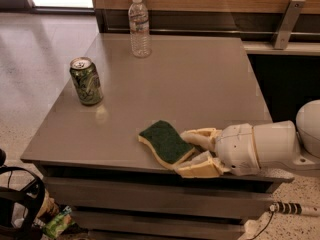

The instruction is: Move sponge near water bottle

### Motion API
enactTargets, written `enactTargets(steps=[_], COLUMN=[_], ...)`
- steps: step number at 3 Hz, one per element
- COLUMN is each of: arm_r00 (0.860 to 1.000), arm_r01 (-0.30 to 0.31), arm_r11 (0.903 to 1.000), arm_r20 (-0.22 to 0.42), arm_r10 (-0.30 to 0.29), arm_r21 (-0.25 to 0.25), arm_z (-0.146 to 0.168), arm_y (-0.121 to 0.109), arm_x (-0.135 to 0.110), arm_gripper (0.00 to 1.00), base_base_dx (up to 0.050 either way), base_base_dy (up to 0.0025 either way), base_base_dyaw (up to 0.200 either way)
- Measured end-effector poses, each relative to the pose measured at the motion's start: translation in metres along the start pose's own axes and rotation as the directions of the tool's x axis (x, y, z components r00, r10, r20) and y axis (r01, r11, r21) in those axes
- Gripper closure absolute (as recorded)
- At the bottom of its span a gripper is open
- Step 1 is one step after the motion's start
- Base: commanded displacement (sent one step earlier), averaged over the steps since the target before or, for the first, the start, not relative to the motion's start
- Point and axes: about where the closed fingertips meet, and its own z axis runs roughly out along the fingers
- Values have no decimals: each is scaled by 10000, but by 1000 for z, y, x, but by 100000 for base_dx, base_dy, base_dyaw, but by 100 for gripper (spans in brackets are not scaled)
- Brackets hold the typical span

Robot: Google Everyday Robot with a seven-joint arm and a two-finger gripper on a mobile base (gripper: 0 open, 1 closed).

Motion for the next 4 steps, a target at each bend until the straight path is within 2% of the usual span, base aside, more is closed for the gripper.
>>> enactTargets(steps=[1, 3, 4], arm_r00=[10000, 10000, 10000], arm_r01=[1, 59, 60], arm_r11=[10000, 10000, 10000], arm_r20=[0, -13, -13], arm_r10=[-1, -59, -60], arm_r21=[-1, -20, -21], arm_z=[0, 1, 1], arm_y=[0, 1, 1], arm_x=[0, -2, -3], arm_gripper=[44, 0, 0], base_base_dx=[0, 0, 0], base_base_dy=[0, 0, 0], base_base_dyaw=[0, 0, 0])
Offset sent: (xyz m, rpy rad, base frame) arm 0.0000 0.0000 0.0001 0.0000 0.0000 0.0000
